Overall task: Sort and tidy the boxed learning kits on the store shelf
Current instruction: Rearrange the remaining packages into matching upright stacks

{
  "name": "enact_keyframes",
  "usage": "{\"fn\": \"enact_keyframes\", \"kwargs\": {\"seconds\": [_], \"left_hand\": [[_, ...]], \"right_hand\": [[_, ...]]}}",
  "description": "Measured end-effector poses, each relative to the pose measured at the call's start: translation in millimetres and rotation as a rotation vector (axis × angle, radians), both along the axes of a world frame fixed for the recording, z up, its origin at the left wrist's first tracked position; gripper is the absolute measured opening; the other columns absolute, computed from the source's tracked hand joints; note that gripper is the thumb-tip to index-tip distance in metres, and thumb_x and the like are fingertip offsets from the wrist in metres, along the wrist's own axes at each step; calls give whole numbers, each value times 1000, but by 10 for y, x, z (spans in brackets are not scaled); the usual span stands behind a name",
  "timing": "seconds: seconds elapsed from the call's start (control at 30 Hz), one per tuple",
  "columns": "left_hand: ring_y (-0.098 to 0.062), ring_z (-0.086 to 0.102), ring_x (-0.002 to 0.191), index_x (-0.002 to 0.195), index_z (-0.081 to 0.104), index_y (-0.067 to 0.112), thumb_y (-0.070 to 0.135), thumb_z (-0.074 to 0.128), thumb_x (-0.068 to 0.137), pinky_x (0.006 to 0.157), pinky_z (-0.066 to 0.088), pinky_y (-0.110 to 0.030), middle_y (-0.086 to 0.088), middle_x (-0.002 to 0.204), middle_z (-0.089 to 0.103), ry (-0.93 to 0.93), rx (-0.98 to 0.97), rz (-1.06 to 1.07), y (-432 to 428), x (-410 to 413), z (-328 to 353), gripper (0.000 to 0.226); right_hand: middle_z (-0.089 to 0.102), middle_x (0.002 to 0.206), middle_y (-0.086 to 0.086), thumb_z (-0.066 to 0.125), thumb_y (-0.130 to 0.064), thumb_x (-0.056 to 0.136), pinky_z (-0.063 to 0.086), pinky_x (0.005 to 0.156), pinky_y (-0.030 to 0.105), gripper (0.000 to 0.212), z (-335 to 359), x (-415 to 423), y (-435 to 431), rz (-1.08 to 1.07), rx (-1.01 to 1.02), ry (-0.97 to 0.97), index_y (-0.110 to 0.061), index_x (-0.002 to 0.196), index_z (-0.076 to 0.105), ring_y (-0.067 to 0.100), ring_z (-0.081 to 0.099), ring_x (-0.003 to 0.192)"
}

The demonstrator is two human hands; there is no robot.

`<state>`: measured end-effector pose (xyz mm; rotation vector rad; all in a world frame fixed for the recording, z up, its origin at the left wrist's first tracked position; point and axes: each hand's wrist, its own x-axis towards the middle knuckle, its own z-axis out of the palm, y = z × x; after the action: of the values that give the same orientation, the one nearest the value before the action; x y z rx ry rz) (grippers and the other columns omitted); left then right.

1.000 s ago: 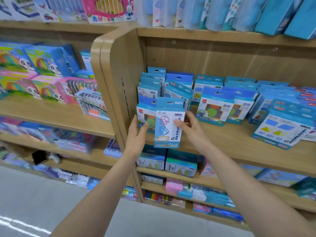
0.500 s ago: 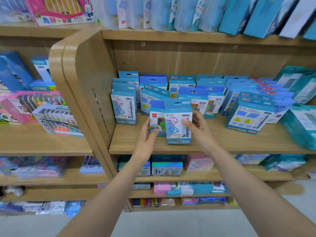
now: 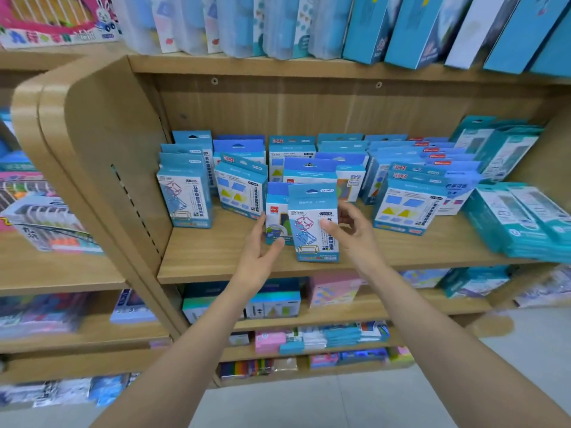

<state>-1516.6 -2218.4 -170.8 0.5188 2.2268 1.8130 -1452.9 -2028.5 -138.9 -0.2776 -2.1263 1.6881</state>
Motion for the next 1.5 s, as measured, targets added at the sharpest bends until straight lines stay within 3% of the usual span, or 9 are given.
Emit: {"fn": "enact_keyframes", "kwargs": {"seconds": [0.1, 0.33, 0.53, 0.7, 0.83, 1.07, 1.23, 1.37, 1.5], "left_hand": [[-5, 38, 131, 151, 20, 28, 29, 58, 94, 99, 35, -24, 11, 149, 32, 22, -5, 38, -25, 48, 37, 69], [-8, 51, 111, 130, 51, 27, 26, 49, 98, 91, 44, -29, 6, 121, 51, 271, -62, 302, -414, 246, 20, 33], [-11, 50, 113, 133, 46, 19, 14, 53, 93, 96, 46, -37, 5, 123, 49, 399, -230, 462, -1065, 104, 79, 41], [-13, 41, 125, 148, 25, 25, 14, 53, 90, 90, 51, -34, 2, 146, 29, 438, -397, 305, -1298, -82, 133, 65], [-12, 19, 144, 151, 21, 23, 9, 45, 94, 111, 29, -28, 3, 159, 13, 434, -451, 193, -1311, -264, 121, 64], [-12, 12, 146, 150, 24, 26, 9, 49, 93, 111, 20, -22, 4, 161, 5, 463, -440, 160, -1292, -419, 15, 65], [-23, 21, 143, 144, 35, 22, 11, 55, 89, 113, 31, -37, -6, 156, 13, 456, -481, 259, -1178, -412, -66, 59], [-25, 26, 138, 142, 36, 18, 7, 58, 86, 110, 35, -42, -10, 151, 17, 485, -438, 329, -983, -352, -43, 61], [-29, 35, 125, 138, 39, 13, 5, 59, 82, 103, 36, -40, -15, 137, 29, 553, -427, 413, -710, -282, 4, 60]], "right_hand": [[67, 110, -7, 71, -28, 84, 54, 82, 25, 35, 82, 90, -27, 5, 1, 28, -27, 117, 59, 8, 63, 99], [67, 107, -4, 75, -24, 81, 46, 74, 15, 37, 253, 22, -508, 53, 66, 154, -18, 115, 61, 4, 60, 88], [66, 109, -6, 75, -30, 81, 51, 84, 26, 41, 79, -478, -1332, 81, 103, 119, -20, 118, 60, 8, 61, 97], [68, 109, 0, 75, -19, 81, 52, 94, 37, 34, 25, -965, -1697, 78, 64, 46, -19, 113, 61, 14, 64, 100], [65, 116, 2, 71, -13, 85, 50, 98, 35, 42, -7, -1221, -1815, 33, 67, 4, -13, 125, 59, 15, 61, 106], [60, 124, -1, 59, -2, 91, 44, 105, 32, 46, -40, -1199, -1756, 199, 98, -110, -13, 135, 50, 12, 56, 115], [66, 110, -4, 57, -9, 93, 47, 86, 12, 29, 136, -891, -1557, 50, 156, 88, -17, 121, 60, 8, 63, 99], [65, 94, 0, 55, -11, 93, 53, 71, 29, 21, 278, -615, -1174, -119, 138, 216, -21, 110, 63, 19, 64, 85], [58, 99, 2, 58, -1, 84, 46, 76, 25, 32, 295, -417, -779, -336, 280, 340, -19, 110, 59, 14, 55, 88]]}}
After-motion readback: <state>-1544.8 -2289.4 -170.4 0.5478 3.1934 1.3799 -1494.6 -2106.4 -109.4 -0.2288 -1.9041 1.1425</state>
